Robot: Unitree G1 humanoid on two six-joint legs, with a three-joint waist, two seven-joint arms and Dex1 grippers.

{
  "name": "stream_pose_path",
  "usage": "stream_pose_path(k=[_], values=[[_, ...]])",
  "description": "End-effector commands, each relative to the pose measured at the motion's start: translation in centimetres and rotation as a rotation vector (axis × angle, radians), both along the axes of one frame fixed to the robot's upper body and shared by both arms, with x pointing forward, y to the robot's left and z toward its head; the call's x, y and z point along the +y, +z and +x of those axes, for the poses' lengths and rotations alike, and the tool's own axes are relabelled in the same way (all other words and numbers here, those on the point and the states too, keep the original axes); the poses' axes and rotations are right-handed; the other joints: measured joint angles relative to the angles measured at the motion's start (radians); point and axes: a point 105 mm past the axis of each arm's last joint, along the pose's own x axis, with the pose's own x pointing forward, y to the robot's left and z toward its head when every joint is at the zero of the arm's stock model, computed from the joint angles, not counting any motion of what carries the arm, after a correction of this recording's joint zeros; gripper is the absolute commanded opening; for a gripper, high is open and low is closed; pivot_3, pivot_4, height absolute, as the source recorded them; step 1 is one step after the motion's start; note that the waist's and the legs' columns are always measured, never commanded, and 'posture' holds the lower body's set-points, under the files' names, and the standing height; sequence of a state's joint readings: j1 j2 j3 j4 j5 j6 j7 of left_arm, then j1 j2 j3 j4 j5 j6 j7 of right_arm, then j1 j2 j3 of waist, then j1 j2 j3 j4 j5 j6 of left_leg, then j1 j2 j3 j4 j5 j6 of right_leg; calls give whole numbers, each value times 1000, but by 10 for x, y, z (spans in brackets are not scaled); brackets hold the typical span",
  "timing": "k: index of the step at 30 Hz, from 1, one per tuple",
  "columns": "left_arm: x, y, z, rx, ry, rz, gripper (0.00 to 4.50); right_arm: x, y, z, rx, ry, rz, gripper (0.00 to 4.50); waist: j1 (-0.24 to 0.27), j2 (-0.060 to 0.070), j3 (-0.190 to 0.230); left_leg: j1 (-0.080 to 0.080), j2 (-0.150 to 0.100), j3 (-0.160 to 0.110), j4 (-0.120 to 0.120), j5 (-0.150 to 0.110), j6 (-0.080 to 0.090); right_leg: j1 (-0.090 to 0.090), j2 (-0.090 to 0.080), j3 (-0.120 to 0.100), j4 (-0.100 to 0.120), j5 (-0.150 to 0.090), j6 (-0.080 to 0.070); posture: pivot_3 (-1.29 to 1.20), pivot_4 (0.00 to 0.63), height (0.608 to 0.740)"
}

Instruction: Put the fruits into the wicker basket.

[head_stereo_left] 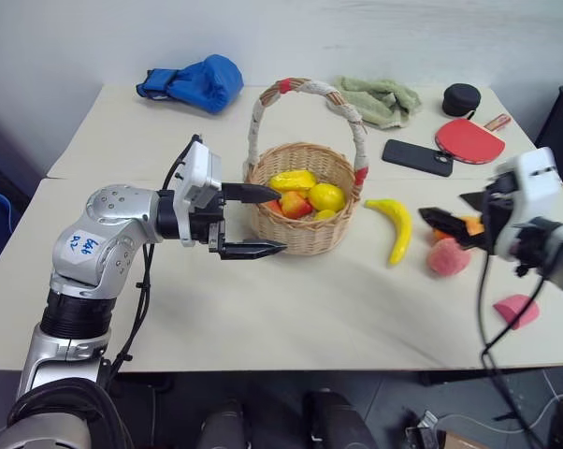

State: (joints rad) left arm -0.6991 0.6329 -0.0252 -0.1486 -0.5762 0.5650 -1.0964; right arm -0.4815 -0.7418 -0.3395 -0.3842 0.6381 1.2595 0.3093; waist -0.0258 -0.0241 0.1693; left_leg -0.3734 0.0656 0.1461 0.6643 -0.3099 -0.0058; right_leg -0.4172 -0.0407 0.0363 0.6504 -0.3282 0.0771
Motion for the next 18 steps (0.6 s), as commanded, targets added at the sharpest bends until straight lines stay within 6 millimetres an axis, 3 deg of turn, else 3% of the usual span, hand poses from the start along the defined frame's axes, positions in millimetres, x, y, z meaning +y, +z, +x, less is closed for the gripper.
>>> stream_pose_path(k=[1,7,11,14,18], values=[[-10,27,-11,-70,-64,-43,4500,-8,-20,21,54,-140,-24,4479,-3,-1,0,0,0,1,1,0,1,0,0,0,-1,0,1,0,150,740],[-11,36,-21,-72,-106,-45,4500,10,-39,35,110,-93,72,4479,-5,0,0,-1,0,2,0,1,1,-1,1,1,0,1,2,0,150,740],[-11,33,-22,-85,-109,-20,4500,8,-60,47,147,-112,74,4479,-9,0,0,0,1,2,0,1,0,-2,2,1,1,1,1,0,150,740],[-12,30,-21,-100,-103,2,4500,5,-68,50,158,-123,66,3872,-10,0,0,0,1,2,0,1,0,-2,2,1,1,1,1,0,150,740],[-11,28,-20,-112,-98,22,4500,8,-68,50,150,-91,42,2511,-9,0,0,0,1,3,0,1,0,-2,2,2,1,1,2,0,150,740]])
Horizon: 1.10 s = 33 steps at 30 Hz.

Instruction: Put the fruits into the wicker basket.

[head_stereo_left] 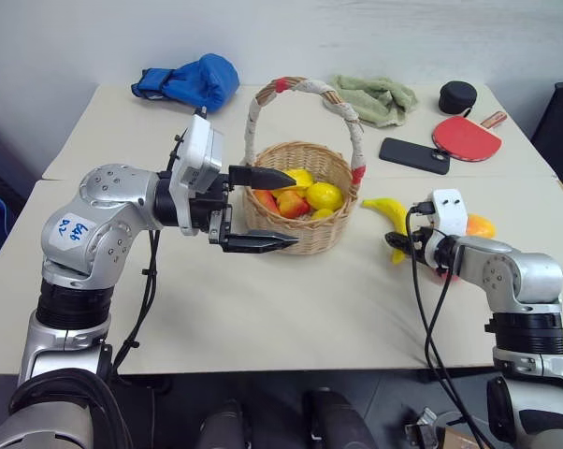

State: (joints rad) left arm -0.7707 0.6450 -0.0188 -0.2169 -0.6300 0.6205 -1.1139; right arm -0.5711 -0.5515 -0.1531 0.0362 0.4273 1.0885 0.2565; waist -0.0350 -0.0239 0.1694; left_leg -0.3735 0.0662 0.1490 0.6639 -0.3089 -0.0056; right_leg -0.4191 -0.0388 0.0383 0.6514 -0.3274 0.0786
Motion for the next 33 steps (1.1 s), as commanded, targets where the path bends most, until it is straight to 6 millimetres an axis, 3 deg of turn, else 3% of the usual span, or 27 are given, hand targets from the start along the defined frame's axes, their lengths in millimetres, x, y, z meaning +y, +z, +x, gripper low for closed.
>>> stream_pose_path(k=[1,6,11,15,18,21,23,25,29,33], values=[[0,3,-4,-58,-5,17,4500,3,12,1,-57,41,-30,2275,0,0,0,0,0,0,0,0,0,0,0,0,0,0,0,0,150,740],[2,4,0,-65,8,14,4500,-2,19,-6,-76,55,-12,635,0,0,0,0,0,0,0,0,0,0,0,0,0,0,0,0,150,740],[15,5,6,-57,71,4,4500,-19,57,-27,-116,16,75,597,3,1,1,0,0,0,0,0,0,0,0,0,0,0,0,0,150,740],[33,7,7,-45,140,-7,4500,-24,87,-61,-126,106,52,597,3,2,2,0,0,0,-1,0,0,-1,-1,0,0,0,0,0,150,740],[38,9,6,-45,161,-6,4500,-17,94,-83,-109,224,-30,597,4,2,2,-1,1,0,-2,0,0,-2,0,0,0,0,0,0,150,740],[41,10,4,-42,170,-3,4500,9,101,-105,-96,443,-46,597,2,2,2,-1,0,0,-2,0,0,-1,0,1,-2,0,0,0,150,740],[43,10,4,-42,179,4,4500,38,108,-110,-112,592,6,597,-3,2,2,-1,0,0,-2,0,0,-1,0,1,-2,0,0,0,150,740],[44,11,5,-45,186,9,4500,69,115,-106,-150,696,46,597,-22,0,3,0,0,0,-1,0,0,-1,0,2,-1,0,0,0,150,740],[45,13,7,-59,190,26,4500,116,126,-84,-199,746,124,597,-24,0,3,0,1,-1,-2,0,-1,-3,0,1,1,-1,-1,0,150,740],[46,17,9,-72,200,34,4500,149,129,-62,-203,709,175,597,-24,0,3,-9,1,0,-1,1,-1,-14,-1,1,7,0,-1,0,150,740]])
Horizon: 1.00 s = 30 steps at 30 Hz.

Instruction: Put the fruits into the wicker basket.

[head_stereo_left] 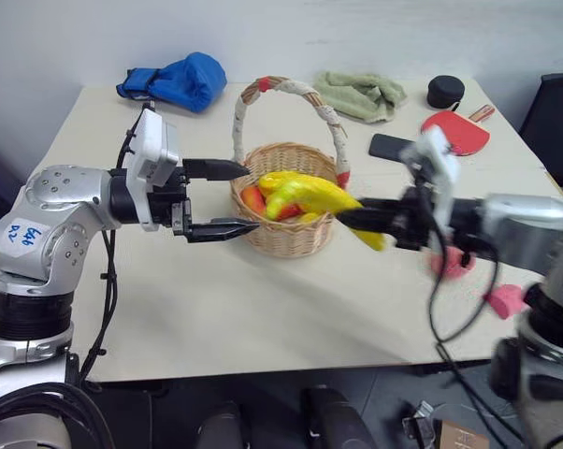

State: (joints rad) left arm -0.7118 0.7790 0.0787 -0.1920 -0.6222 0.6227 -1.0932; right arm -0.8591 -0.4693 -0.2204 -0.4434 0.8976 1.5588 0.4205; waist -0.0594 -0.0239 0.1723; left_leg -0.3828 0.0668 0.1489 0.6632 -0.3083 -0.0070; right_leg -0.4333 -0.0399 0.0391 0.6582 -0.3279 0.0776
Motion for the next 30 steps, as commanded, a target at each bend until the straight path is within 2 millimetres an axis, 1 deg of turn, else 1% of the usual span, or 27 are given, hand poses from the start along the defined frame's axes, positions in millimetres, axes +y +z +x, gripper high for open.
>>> stream_pose_path(k=[1,3,8,11,12,13,14,17,19,20,22,25,28,30], values=[[3,14,-2,-66,8,11,4500,14,5,22,-8,-100,22,597,3,0,0,-3,0,-1,1,0,0,-3,0,-1,1,0,0,0,150,740],[4,15,-3,-69,14,11,4500,22,6,35,-22,-151,30,597,2,0,0,-9,-1,-1,3,0,0,-10,-1,-1,4,1,1,0,150,740],[4,13,-5,-69,22,11,4500,38,12,54,-76,-216,50,597,-1,0,0,-11,-1,0,3,0,1,-11,-2,-2,3,1,1,0,150,740],[4,12,-5,-69,26,9,4500,39,12,64,-129,-258,35,597,-3,0,0,-10,-1,0,3,0,0,-11,-2,-2,4,1,1,0,150,740],[4,12,-5,-69,27,6,4500,39,12,66,-148,-268,27,1315,-4,0,0,-10,-1,0,3,0,0,-11,-1,-2,4,1,1,0,150,740],[4,13,-5,-70,28,4,4500,39,12,67,-158,-270,26,1509,-6,0,0,-10,-1,0,3,1,0,-11,-1,-2,4,1,1,0,150,740],[4,13,-4,-69,27,1,4500,40,13,64,-169,-256,32,1881,-8,0,0,-10,-1,0,3,1,0,-11,-1,-2,4,1,1,0,150,740],[3,14,-4,-65,22,-11,4500,44,26,39,-216,-114,89,2889,-10,0,0,-10,-1,0,3,1,0,-11,-1,-2,4,1,1,0,150,740],[2,14,-3,-64,16,-14,4500,42,30,15,-222,-2,114,2889,-9,0,0,-10,-1,-1,2,1,0,-11,-1,-3,4,1,1,0,150,740],[1,14,-3,-62,11,-15,4500,37,29,4,-207,43,116,2889,-8,0,0,-10,-1,-1,2,1,0,-11,-1,-3,4,1,1,0,150,740],[-3,13,-3,-56,-12,-20,4500,18,25,-14,-181,79,104,2889,-4,0,0,-10,0,-2,1,1,0,-11,-2,-4,5,1,1,0,150,740],[-10,12,-5,-45,-50,-25,4500,-15,19,-28,-149,42,65,2889,7,0,0,-10,-1,-2,2,1,1,-10,-2,-4,4,1,1,0,150,740],[-16,10,-6,-37,-97,-24,4500,-58,13,-41,-113,-62,10,2889,10,0,0,-11,-2,-1,3,2,3,-10,-3,-2,2,1,1,0,150,740],[-24,10,-6,-36,-135,-26,4500,-98,4,-53,-58,-190,-56,3234,14,0,0,-11,-3,-1,3,2,3,-9,-3,-2,0,1,1,0,150,740]])
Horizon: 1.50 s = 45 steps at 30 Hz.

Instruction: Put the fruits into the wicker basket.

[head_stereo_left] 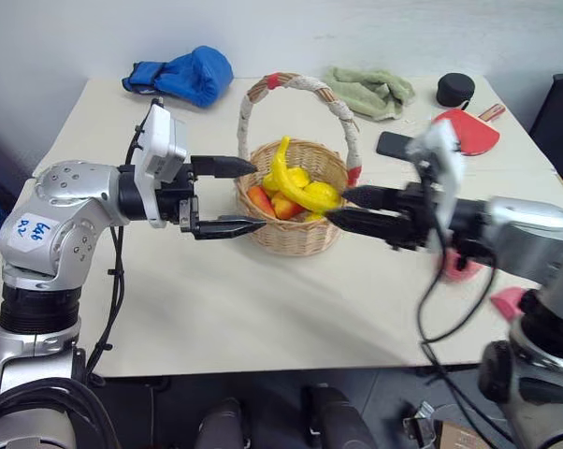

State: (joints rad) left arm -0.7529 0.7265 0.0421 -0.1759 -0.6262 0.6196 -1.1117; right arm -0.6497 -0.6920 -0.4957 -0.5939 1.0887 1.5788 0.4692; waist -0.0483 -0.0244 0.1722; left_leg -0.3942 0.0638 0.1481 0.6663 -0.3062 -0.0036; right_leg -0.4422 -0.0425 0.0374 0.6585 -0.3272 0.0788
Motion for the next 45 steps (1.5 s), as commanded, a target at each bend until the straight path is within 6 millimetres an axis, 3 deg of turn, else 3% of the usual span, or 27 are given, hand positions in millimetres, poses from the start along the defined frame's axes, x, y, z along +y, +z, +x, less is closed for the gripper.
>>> stream_pose_path(k=[1,4,6,9,16,24,31,37,41,43,45], values=[[-12,8,-5,-43,-79,-8,4500,-56,-3,-23,15,-186,-78,3431,16,0,0,0,0,0,0,0,0,0,0,0,0,0,0,0,150,740],[-21,7,-6,-45,-123,-8,4500,-104,-18,-27,56,-411,-139,4457,19,0,0,3,0,-1,-1,0,0,4,2,1,-3,0,0,0,150,740],[-25,7,-6,-42,-145,-15,4500,-128,-29,-27,65,-524,-173,4457,13,-1,0,7,1,0,-1,0,0,9,3,2,-5,0,1,0,150,740],[-32,6,-7,-42,-172,-20,4500,-145,-45,-21,66,-607,-173,4457,8,-1,0,11,1,0,-1,0,0,13,5,4,-5,1,2,0,150,740],[-37,6,-8,-48,-187,-17,4500,-167,-79,9,47,-770,-136,4457,11,0,0,13,2,1,-1,1,-1,14,12,6,-5,1,2,0,150,740],[-32,5,-7,-48,-164,-5,4500,-157,-87,25,64,-766,-19,4457,17,0,0,13,2,2,-1,1,-2,14,12,7,-4,1,2,0,150,740],[-33,7,-7,-55,-158,-7,4500,-158,-118,41,132,-793,-69,4457,18,0,0,13,2,2,-1,1,-2,14,12,8,-4,1,2,0,150,740],[-33,9,-5,-68,-150,-7,4500,-163,-125,50,134,-808,-96,4457,17,0,0,13,2,2,-1,1,-2,14,13,8,-4,1,2,0,150,740],[-31,10,-3,-71,-133,-11,4500,-156,-108,49,75,-752,-57,3627,18,0,0,13,2,2,-1,1,-2,14,13,8,-4,1,2,0,150,740],[-29,10,-3,-69,-123,-13,4500,-147,-98,42,53,-689,-48,2990,18,0,0,13,2,2,-1,1,-2,14,13,8,-4,1,2,0,150,740],[-26,9,-3,-64,-108,-20,4500,-133,-91,31,43,-591,-46,2668,18,1,1,13,2,2,-1,1,-2,14,13,8,-3,1,2,0,150,740]])
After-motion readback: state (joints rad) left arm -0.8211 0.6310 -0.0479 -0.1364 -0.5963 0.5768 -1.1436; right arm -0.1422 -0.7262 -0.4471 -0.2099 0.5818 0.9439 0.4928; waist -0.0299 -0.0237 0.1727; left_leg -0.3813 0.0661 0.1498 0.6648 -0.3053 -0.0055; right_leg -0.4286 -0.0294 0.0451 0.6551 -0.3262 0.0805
